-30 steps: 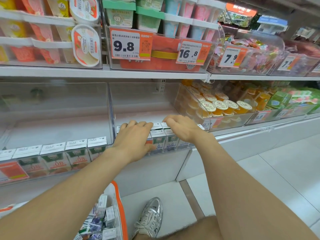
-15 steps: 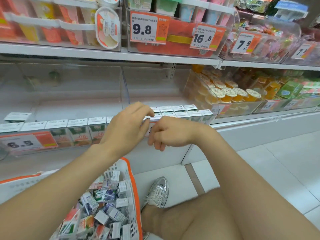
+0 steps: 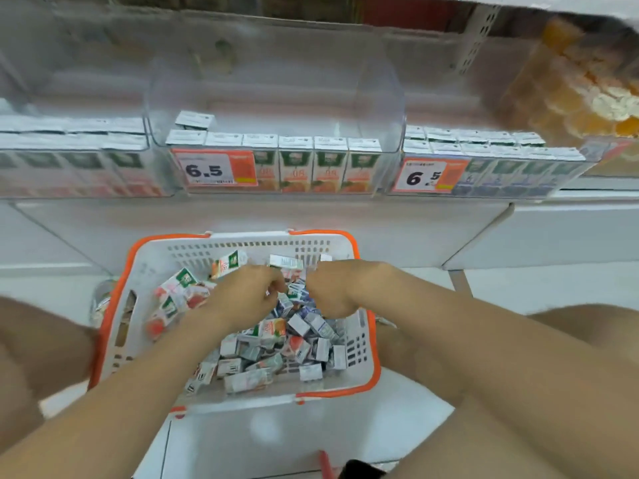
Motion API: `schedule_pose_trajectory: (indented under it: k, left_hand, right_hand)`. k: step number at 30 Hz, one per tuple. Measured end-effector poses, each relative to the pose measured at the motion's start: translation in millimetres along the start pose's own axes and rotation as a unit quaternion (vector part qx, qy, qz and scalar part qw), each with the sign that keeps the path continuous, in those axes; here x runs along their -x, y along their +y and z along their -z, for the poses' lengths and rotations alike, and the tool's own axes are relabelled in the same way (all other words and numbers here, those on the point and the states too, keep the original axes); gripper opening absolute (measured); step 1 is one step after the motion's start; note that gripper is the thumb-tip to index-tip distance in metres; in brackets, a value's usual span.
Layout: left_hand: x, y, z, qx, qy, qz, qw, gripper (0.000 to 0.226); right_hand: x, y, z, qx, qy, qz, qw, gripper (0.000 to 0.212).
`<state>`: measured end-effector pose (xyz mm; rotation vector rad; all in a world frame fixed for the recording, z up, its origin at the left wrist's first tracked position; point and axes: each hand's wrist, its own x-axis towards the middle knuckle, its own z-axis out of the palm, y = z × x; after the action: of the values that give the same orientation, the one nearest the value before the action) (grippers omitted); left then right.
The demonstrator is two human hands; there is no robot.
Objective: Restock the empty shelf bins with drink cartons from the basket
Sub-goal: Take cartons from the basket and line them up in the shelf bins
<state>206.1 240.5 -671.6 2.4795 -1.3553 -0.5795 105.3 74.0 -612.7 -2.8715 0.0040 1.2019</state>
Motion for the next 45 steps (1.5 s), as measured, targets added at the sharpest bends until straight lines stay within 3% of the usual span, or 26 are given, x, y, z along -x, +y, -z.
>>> schedule_pose_trajectory:
  k: [7,12,15,19,21,26,30,33,35,40,45]
  left_hand:
    - [6,-45,-70,-0.030,-0.046,0.159,0.986,0.014]
    - [11,-61,-114,-0.025,-0.115,0.141,0.983,0.047]
    - [10,-61,-126,-0.064,-0.150,0.118,0.979,0.062]
    - [6,-63,-131,-0.071,-0.135,0.119,0.981,0.059]
    - [6,-69,-133,-0.034,-0.118,0.125,0.985,0.057]
    - [6,-78,-123,0.143,-0.033,0.148,0.978,0.038]
    - [-1,-72,-96,0.325,-0.005,0.204,0.923,0.042]
    - [-3,-67,-75,0.431,0.005,0.231,0.873,0.058]
    - [-3,-60,-58,0.480,0.025,0.225,0.848,0.051]
    - [5,-34,-11,0.577,0.033,0.190,0.794,0.020]
    - [17,-14,29,0.563,0.050,0.136,0.814,0.028]
  right_hand:
    - [-48,19,-54,0.111,-0.013,0.007,0.994,0.013]
    - [-69,47,-93,0.197,-0.008,0.017,0.980,0.047]
    - [-83,48,-113,0.267,-0.043,0.016,0.963,0.055]
    - [-106,34,-138,0.324,-0.095,-0.024,0.941,0.059]
    - [-115,29,-139,0.306,-0.096,-0.044,0.946,0.056]
    - [-111,42,-108,0.201,0.037,0.010,0.979,0.035]
    - [-95,59,-90,-0.029,0.065,-0.004,0.997,0.031]
    - [-77,63,-68,-0.238,0.102,0.018,0.966,0.033]
    - [-65,62,-52,-0.305,0.130,0.013,0.943,0.037]
    - [-29,48,-15,-0.271,0.156,0.008,0.950,0.040]
    - [12,32,26,-0.138,0.217,0.034,0.966,0.045]
